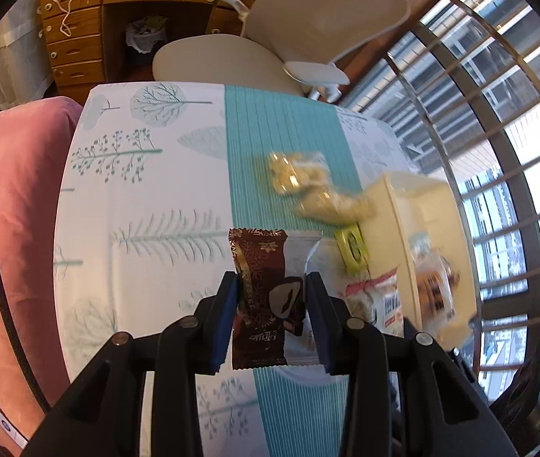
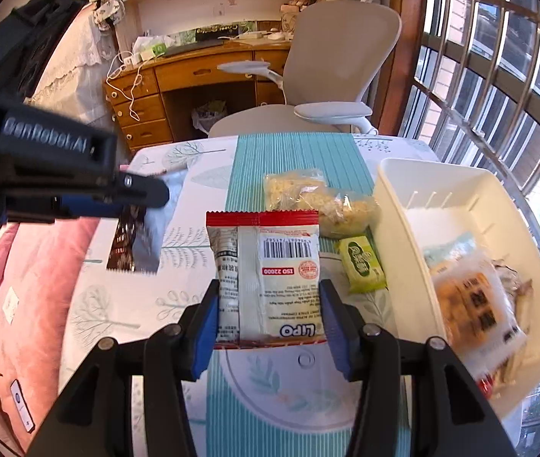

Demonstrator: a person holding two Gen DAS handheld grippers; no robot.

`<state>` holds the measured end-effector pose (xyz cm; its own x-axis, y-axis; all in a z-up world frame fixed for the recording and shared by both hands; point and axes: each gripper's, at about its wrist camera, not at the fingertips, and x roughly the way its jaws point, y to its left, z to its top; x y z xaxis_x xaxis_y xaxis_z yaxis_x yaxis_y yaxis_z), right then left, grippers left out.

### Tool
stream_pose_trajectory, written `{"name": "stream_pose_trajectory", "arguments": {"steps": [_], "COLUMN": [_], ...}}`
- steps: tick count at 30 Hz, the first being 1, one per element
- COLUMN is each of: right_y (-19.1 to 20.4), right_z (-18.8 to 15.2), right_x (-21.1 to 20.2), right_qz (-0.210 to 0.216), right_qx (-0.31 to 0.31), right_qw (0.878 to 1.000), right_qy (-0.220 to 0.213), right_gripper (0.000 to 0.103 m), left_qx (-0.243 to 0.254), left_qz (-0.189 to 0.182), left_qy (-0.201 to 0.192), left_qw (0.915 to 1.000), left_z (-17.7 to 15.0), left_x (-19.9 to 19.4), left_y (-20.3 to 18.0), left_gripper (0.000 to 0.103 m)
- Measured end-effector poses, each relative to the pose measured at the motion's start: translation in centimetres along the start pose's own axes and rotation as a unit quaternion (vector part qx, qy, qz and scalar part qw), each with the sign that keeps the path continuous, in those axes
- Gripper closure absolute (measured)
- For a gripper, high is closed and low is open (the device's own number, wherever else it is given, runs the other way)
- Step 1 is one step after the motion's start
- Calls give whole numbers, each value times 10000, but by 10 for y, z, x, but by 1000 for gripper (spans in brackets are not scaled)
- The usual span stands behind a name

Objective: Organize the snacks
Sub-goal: 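Carry both packets over the white tray and open both grippers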

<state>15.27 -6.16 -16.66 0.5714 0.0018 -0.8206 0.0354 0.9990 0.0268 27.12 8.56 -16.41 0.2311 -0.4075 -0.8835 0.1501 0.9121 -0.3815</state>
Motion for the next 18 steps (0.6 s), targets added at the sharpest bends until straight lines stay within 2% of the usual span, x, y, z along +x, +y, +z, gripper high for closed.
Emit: {"name": "stream_pose_trajectory", "arguments": {"steps": [6, 11, 18], "right_y": [-11, -27, -57], "right_z": [-15, -26, -35], "right_x": [-35, -56, -78], "right_qz": [-33, -73, 25], "right_qx": [54, 112, 87], "right_qw": [10000, 9999, 9997], "right_qy": [-41, -53, -211], "right_gripper": [53, 53, 53], "left_qx": [94, 371, 615], "left_qz": [-231, -390, -596], "left_qy": [23, 12, -232], "left_qw": [9997, 9985, 9961], "left_z": [-34, -60, -85], "left_x": [-21, -35, -49], "left_y": [-16, -40, -79], "left_gripper": [68, 68, 68]}}
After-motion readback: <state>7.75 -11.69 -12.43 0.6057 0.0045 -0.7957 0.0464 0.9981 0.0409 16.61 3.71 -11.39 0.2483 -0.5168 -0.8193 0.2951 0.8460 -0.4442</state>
